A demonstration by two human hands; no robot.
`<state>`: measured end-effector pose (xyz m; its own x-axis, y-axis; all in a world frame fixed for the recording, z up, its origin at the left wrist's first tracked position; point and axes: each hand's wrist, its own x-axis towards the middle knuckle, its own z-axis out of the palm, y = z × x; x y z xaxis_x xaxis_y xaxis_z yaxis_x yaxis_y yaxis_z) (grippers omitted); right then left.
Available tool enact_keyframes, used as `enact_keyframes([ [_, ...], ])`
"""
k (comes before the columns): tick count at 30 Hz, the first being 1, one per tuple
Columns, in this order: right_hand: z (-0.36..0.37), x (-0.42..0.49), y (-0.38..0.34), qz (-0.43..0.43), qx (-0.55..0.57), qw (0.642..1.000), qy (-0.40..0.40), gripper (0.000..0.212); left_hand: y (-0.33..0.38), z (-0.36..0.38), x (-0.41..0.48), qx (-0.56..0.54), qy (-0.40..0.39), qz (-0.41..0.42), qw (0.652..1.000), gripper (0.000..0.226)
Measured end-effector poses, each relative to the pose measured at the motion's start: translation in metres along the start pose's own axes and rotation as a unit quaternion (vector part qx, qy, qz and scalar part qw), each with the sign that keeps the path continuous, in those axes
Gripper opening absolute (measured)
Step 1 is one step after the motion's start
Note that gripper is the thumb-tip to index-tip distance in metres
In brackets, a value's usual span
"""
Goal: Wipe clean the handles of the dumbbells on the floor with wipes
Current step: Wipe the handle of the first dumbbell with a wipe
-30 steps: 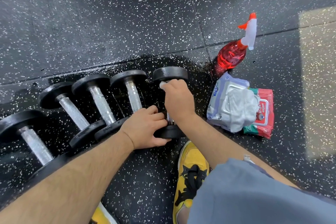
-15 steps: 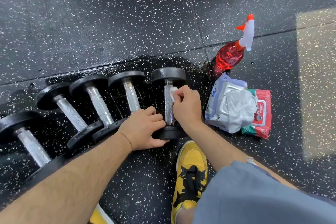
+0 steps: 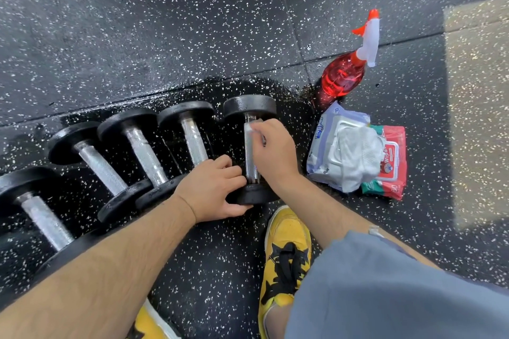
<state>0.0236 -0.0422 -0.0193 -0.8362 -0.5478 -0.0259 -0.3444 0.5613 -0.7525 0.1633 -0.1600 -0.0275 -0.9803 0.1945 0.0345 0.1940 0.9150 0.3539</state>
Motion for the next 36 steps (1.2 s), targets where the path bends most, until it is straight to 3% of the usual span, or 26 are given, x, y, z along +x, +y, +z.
enact_keyframes([
  [4,-0.004,-0.010,0.002,-0.035,-0.015,0.999,-0.033,0.020,-0.001,0.000,0.001,0.003,0.000,0.001,1.000,0.046],
  [9,-0.012,0.007,-0.006,0.086,0.070,0.994,-0.006,0.012,-0.001,-0.001,0.002,0.006,0.005,0.003,1.000,0.046],
  [15,-0.008,-0.009,0.000,-0.003,0.002,1.000,-0.027,0.019,0.000,0.001,0.000,0.006,-0.002,0.001,1.000,0.047],
  [20,-0.006,0.018,-0.004,0.061,0.026,0.997,-0.033,0.016,0.001,-0.002,0.001,0.006,0.001,0.004,1.000,0.045],
  [26,-0.005,-0.004,0.001,-0.092,-0.069,0.992,-0.054,0.018,0.000,0.000,0.001,0.010,-0.009,-0.004,1.000,0.047],
  [31,-0.006,0.007,-0.010,0.101,0.069,0.992,-0.017,0.011,0.002,-0.002,0.002,0.008,-0.005,-0.003,1.000,0.048],
  [36,-0.005,-0.018,-0.003,-0.005,0.008,1.000,-0.026,0.017,0.002,-0.002,0.001,0.018,0.000,0.002,1.000,0.047],
])
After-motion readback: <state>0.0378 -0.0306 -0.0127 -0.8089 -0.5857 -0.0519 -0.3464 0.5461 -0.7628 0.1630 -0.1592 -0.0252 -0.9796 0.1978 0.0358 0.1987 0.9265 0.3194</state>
